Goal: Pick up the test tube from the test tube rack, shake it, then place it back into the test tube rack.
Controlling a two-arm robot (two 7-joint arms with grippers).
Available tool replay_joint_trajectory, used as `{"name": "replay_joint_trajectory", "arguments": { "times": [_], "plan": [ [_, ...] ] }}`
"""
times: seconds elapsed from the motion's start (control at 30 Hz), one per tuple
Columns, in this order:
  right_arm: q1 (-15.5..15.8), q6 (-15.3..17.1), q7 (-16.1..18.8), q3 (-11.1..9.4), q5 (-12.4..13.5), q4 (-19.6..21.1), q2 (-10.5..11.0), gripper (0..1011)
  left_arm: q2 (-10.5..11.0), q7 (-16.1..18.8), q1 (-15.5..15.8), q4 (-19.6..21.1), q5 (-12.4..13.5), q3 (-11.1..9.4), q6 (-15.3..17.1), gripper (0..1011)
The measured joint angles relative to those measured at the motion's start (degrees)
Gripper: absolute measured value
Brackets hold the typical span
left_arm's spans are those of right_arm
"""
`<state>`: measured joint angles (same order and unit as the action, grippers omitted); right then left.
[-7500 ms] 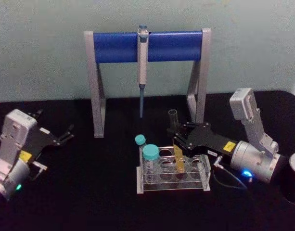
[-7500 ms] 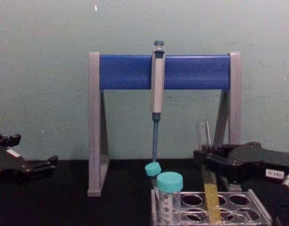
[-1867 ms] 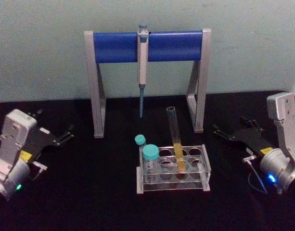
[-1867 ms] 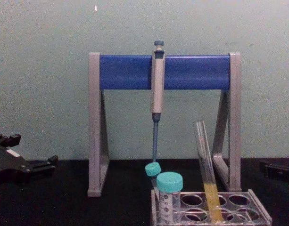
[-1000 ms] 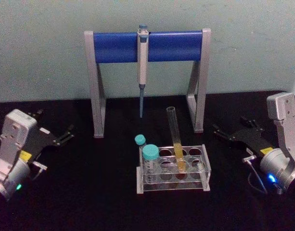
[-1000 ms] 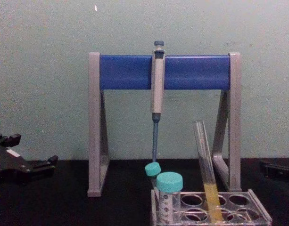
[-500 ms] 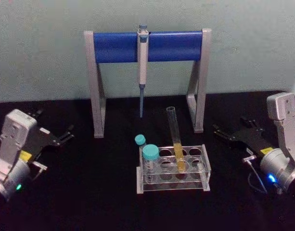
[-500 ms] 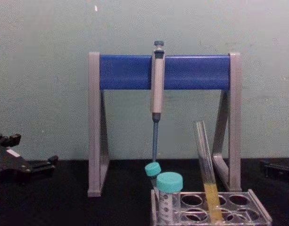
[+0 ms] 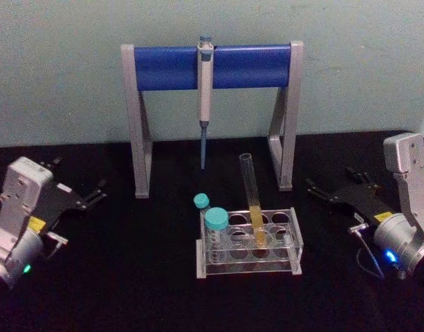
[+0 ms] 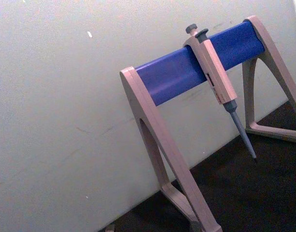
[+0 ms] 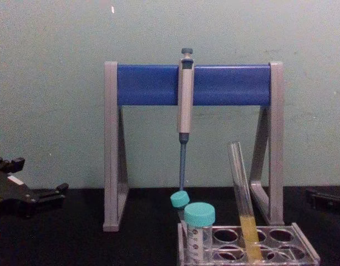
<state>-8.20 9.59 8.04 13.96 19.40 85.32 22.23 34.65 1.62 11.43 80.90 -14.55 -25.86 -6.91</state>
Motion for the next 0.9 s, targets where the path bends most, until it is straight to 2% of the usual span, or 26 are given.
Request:
{"name": "replay_joint_trajectory", "arguments": {
  "times": [0.9],
  "plan": [
    [0.0,0.0,0.0,0.0,0.0,0.0,0.0,1000,0.0,0.0,0.0,0.0,0.0,0.0,0.0,1001]
  ]
}}
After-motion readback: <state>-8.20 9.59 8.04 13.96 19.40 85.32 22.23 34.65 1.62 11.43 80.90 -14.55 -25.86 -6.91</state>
